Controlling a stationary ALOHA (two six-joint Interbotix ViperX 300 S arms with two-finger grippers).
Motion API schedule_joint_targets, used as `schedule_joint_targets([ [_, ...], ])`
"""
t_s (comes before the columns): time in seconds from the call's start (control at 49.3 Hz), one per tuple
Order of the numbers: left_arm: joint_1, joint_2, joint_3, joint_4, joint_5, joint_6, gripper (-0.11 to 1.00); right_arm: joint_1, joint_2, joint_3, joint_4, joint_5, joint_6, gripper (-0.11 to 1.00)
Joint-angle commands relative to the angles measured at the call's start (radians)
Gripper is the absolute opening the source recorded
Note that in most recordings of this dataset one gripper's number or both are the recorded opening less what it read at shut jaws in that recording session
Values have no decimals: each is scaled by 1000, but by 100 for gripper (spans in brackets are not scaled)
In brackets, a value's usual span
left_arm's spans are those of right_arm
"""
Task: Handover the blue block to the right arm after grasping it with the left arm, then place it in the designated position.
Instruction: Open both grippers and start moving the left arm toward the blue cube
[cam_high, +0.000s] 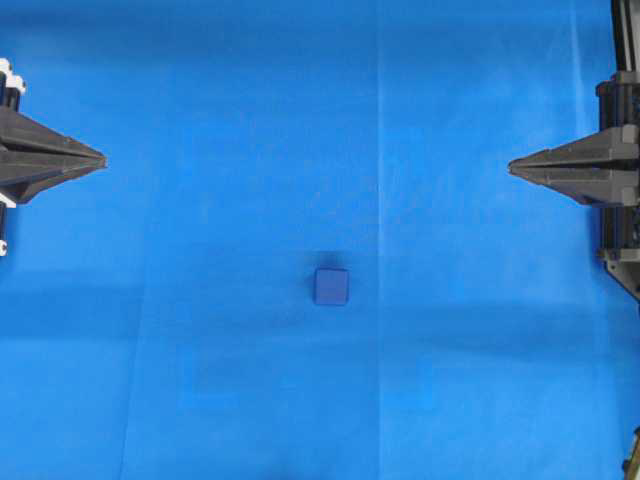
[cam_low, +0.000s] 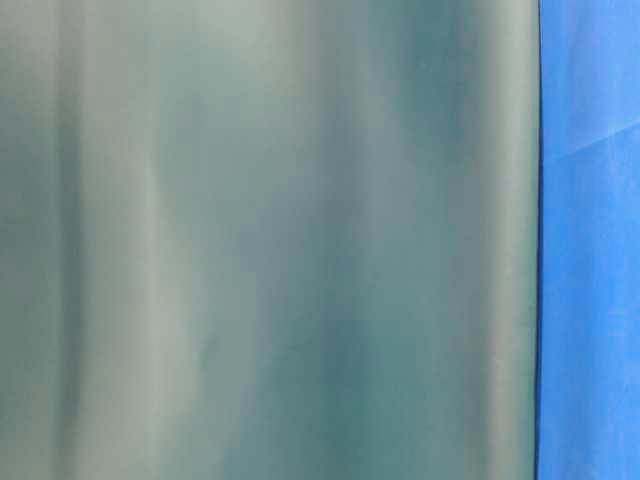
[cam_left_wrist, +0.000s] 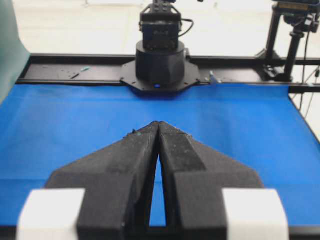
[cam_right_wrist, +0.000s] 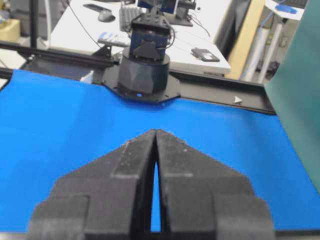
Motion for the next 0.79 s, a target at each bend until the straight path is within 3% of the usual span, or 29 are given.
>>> schedule_joint_targets([
  [0.0, -9, 5, -8, 3, 9, -5, 0, 3, 15, -15, 2, -5, 2, 1],
  [0.182, -9, 3, -8, 2, 15, -6, 0, 3, 46, -37, 0, 49, 3, -3],
  [0.629, -26, 5, -8, 3, 2, -6, 1, 3, 44, -44, 3, 54, 9, -2],
  [0.689, -28, 6, -6, 3, 2, -6, 8, 3, 44, -44, 3, 52, 15, 4],
  [0.77, -28, 6, -6, 3, 2, -5, 29, 3, 46, -43, 3, 54, 25, 20],
])
